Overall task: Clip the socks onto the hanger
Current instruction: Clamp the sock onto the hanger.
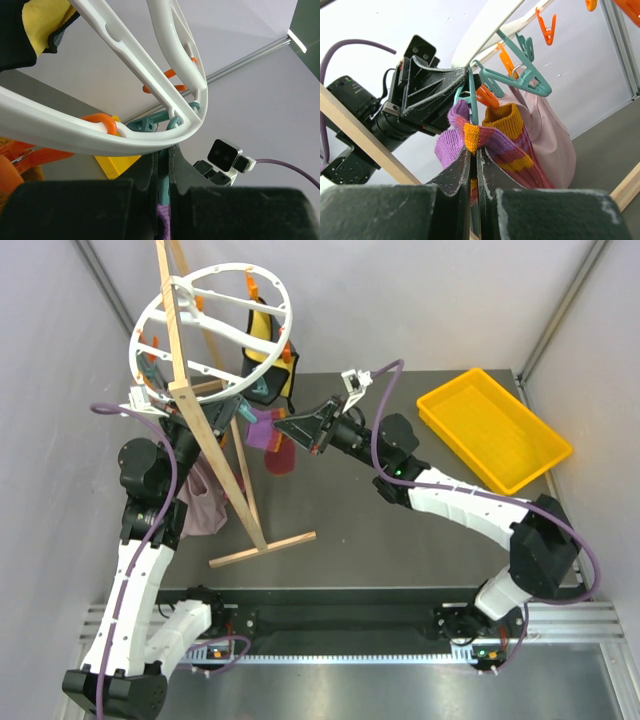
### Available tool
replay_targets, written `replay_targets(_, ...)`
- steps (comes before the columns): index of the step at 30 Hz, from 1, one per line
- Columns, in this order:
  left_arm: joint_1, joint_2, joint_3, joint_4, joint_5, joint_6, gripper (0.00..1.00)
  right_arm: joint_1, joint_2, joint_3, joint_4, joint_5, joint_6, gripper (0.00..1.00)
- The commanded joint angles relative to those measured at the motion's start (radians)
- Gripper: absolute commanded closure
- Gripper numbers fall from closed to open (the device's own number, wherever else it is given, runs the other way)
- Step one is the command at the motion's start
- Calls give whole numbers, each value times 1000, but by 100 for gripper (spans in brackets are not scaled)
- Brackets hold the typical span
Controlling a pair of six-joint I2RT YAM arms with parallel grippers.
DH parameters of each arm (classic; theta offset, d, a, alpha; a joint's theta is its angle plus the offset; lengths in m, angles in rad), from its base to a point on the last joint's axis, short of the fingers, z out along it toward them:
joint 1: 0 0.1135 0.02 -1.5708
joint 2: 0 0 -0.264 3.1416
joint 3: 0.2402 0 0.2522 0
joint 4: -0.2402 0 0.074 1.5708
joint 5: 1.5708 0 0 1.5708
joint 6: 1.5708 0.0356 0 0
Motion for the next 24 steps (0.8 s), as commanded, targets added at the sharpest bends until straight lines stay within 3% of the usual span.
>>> replay_targets(1, -3, -8, -3, 22, 42, -1, 100, 21, 13, 68, 50, -13, 2, 100)
replay_targets(7, -3, -22, -10, 22, 44, 7, 100, 22, 19, 76, 58, -12, 4, 100)
replay_targets(15, -3, -34, -20, 17, 42, 13, 74, 25, 41, 100, 66, -20, 27, 99)
replay_targets(24, -3, -49, -15, 0, 33, 21, 55, 30, 66, 111, 78, -16, 53, 94)
